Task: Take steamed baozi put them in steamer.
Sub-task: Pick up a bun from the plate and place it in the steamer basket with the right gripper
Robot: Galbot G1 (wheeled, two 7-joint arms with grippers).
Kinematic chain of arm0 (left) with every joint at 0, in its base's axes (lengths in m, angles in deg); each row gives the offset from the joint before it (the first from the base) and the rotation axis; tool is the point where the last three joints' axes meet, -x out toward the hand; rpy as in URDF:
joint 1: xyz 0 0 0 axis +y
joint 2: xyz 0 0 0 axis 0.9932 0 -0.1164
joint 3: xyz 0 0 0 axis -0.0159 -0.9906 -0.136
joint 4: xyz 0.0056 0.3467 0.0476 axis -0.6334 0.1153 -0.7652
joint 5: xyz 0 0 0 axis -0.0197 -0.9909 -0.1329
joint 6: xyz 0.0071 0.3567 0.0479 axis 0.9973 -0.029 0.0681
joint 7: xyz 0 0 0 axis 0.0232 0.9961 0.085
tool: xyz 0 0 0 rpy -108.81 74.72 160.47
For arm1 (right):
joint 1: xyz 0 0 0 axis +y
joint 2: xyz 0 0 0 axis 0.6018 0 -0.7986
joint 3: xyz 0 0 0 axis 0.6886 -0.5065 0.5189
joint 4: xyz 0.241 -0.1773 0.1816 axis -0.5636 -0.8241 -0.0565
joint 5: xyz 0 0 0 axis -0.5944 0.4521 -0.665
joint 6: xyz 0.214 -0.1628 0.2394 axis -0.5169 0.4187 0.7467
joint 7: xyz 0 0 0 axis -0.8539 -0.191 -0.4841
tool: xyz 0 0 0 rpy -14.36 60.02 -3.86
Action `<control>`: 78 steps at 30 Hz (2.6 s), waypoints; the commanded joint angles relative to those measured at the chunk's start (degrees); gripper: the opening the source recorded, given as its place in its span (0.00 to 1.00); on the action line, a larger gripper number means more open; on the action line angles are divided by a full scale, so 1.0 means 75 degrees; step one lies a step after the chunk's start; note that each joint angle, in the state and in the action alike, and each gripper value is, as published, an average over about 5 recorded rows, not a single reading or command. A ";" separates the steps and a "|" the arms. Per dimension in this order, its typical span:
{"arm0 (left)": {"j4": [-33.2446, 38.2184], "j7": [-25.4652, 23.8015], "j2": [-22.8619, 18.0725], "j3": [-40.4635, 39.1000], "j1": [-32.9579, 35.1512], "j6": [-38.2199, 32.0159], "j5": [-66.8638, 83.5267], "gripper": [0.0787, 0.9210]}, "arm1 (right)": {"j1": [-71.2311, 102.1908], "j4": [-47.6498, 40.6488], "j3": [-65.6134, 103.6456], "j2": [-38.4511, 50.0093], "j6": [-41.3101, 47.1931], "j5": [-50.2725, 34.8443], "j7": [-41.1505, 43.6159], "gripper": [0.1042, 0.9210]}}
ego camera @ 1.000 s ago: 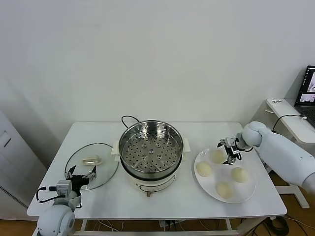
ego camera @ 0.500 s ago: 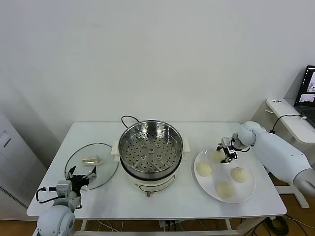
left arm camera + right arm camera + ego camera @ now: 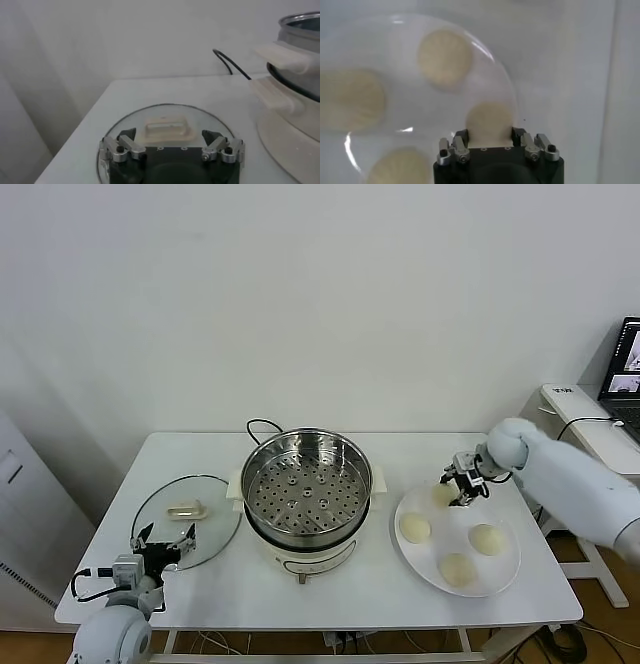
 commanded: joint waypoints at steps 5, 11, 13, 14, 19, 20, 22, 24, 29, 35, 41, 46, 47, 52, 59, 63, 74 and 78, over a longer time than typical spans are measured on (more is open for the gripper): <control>0.0050 0.0007 -0.0012 -0.0041 0.0067 -0.0031 0.0011 0.88 | -0.3312 0.0671 -0.1894 -0.0726 -0.1851 -0.1346 0.0238 0.56; 0.0123 0.0001 -0.0018 -0.0113 0.0111 -0.0034 0.0005 0.88 | -0.3376 -0.0429 -0.1710 -0.2198 -0.3629 -0.0977 0.0453 0.57; 0.0118 -0.0001 0.0000 -0.0124 0.0106 -0.0033 0.0005 0.88 | -0.3324 -0.0806 -0.1612 -0.2765 -0.4257 -0.0903 0.0584 0.57; 0.0111 -0.0002 0.0010 -0.0127 0.0100 -0.0033 0.0006 0.88 | -0.3279 -0.1004 -0.1533 -0.3055 -0.4600 -0.0834 0.0684 0.57; 0.0082 -0.0007 0.0058 -0.0126 0.0071 -0.0035 0.0016 0.88 | -0.2958 -0.1695 -0.1044 -0.4148 -0.5749 -0.0193 0.1025 0.57; 0.0073 -0.0009 0.0065 -0.0125 0.0068 -0.0038 0.0017 0.88 | -0.2881 -0.1770 -0.0961 -0.4307 -0.5832 -0.0048 0.1055 0.57; 0.0050 -0.0015 0.0078 -0.0127 0.0063 -0.0042 0.0018 0.88 | -0.2713 -0.1886 -0.0799 -0.4577 -0.5914 0.0239 0.1120 0.57; 0.0034 -0.0019 0.0089 -0.0130 0.0061 -0.0045 0.0018 0.88 | -0.2541 -0.1969 -0.0602 -0.4793 -0.5914 0.0550 0.1211 0.57; 0.0028 -0.0029 0.0109 -0.0130 0.0076 -0.0061 0.0020 0.88 | -0.2132 -0.1909 -0.0202 -0.5014 -0.5914 0.1254 0.1426 0.57; 0.0029 -0.0037 0.0108 -0.0109 0.0121 -0.0091 0.0026 0.88 | -0.1718 -0.1433 -0.0174 -0.4957 -0.5914 0.1755 0.1461 0.57; -0.0013 -0.0042 0.0140 -0.0074 0.0123 -0.0117 0.0047 0.88 | -0.1246 -0.1290 -0.0115 -0.4974 -0.5914 0.2136 0.1441 0.57; -0.0008 -0.0045 0.0197 -0.0035 0.0137 -0.0131 0.0089 0.88 | -0.0893 -0.1420 0.0070 -0.5030 -0.5914 0.2543 0.1425 0.57; -0.0009 -0.0045 0.0209 -0.0031 0.0138 -0.0133 0.0098 0.88 | -0.0832 -0.1471 0.0111 -0.5038 -0.5914 0.2657 0.1423 0.57; 0.0007 -0.0046 0.0230 -0.0023 0.0140 -0.0136 0.0116 0.88 | -0.0445 -0.1828 0.0498 -0.5096 -0.5914 0.3360 0.1308 0.57; 0.0011 -0.0049 0.0229 -0.0030 0.0135 -0.0135 0.0118 0.88 | -0.0106 -0.2348 0.1259 -0.5308 -0.5914 0.4284 0.0892 0.57; 0.0013 -0.0052 0.0221 -0.0031 0.0134 -0.0133 0.0118 0.88 | 0.0002 -0.2504 0.1512 -0.5440 -0.5914 0.4596 0.0701 0.57; 0.0023 -0.0057 0.0197 -0.0028 0.0127 -0.0132 0.0122 0.88 | -0.0059 -0.2330 0.1418 -0.5475 -0.5914 0.4465 0.0626 0.63; 0.0052 -0.0057 0.0209 -0.0011 0.0155 -0.0139 0.0142 0.88 | -0.0476 -0.2154 0.1011 -0.5304 -0.5914 0.3642 0.0906 0.76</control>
